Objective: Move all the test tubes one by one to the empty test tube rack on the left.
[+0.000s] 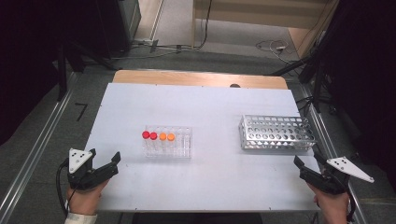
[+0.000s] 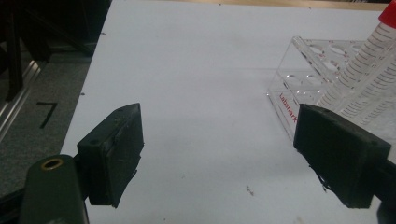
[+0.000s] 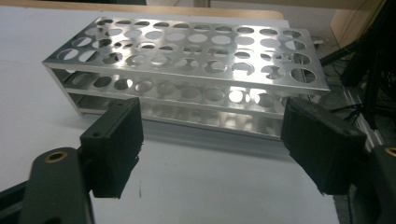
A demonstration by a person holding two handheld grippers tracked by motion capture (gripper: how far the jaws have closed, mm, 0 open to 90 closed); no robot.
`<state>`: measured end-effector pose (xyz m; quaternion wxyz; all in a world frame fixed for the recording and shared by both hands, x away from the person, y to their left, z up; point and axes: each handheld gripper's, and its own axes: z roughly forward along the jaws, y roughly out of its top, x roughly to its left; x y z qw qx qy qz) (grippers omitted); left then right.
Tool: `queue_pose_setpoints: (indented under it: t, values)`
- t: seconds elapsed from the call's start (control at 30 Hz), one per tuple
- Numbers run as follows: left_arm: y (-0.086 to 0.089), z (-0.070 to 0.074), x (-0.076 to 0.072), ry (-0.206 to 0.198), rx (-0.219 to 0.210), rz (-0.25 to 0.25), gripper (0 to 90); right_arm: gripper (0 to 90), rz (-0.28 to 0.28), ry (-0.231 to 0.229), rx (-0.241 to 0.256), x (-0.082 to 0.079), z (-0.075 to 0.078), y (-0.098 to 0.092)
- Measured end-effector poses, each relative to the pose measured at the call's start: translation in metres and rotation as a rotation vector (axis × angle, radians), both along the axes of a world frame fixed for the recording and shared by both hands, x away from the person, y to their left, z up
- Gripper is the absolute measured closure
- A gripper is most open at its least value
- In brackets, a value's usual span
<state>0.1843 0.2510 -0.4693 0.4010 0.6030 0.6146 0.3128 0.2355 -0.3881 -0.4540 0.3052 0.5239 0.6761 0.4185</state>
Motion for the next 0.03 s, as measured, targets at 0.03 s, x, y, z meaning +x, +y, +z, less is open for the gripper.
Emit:
queue_pose_setpoints:
  t: [0.03]
  values:
    - [0.0001, -0.0007, 0.0006, 0.001, -0.003, 0.0, 16.2, 17.4, -0.003, 0.004, -0.001, 0.0003, -0.0006, -0.0013]
